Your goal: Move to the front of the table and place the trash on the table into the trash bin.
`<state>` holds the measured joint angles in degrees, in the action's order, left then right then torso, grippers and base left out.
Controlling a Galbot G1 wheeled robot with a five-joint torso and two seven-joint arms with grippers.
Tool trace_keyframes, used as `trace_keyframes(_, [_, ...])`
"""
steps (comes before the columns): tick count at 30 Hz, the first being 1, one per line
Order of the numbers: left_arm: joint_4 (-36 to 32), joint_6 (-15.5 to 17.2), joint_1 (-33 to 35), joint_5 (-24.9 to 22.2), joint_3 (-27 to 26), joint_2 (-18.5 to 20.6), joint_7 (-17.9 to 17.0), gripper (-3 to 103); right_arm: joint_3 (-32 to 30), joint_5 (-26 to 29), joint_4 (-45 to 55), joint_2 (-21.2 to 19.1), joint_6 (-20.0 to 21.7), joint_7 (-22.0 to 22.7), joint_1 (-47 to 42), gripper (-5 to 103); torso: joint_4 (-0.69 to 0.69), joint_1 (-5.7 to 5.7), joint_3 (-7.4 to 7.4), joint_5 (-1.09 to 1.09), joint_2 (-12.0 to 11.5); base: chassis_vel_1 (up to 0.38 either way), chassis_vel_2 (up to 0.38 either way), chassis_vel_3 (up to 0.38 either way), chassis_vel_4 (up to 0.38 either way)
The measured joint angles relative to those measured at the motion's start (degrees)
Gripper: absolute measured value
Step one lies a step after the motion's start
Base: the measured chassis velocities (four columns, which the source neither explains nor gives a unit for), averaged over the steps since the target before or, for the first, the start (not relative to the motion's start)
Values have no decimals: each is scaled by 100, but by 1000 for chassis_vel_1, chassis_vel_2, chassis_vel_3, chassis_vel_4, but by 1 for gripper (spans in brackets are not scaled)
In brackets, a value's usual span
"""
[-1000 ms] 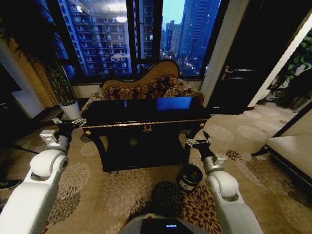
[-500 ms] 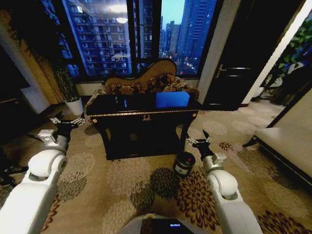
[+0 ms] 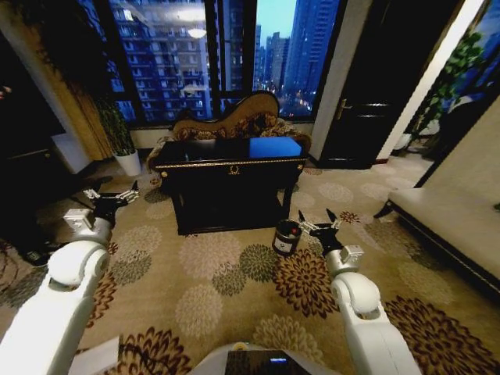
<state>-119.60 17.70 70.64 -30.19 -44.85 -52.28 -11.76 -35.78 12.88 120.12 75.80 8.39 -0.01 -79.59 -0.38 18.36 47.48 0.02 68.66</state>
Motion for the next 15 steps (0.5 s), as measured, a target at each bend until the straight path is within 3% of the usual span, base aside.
trace_keyframes(9, [-67,1,83,-6,-115,-55,-6,100,18,18,-38,11,-1,0,23,100,-3,16,7,-2,-11,-5,-1,-8,-1])
trace_keyframes(15, [-148,-87,192,-26,-174,-299,-5,100,2,58,-44,25,-2,0,-29,100,1,6,2,-2,-5,-37,18,22,-17])
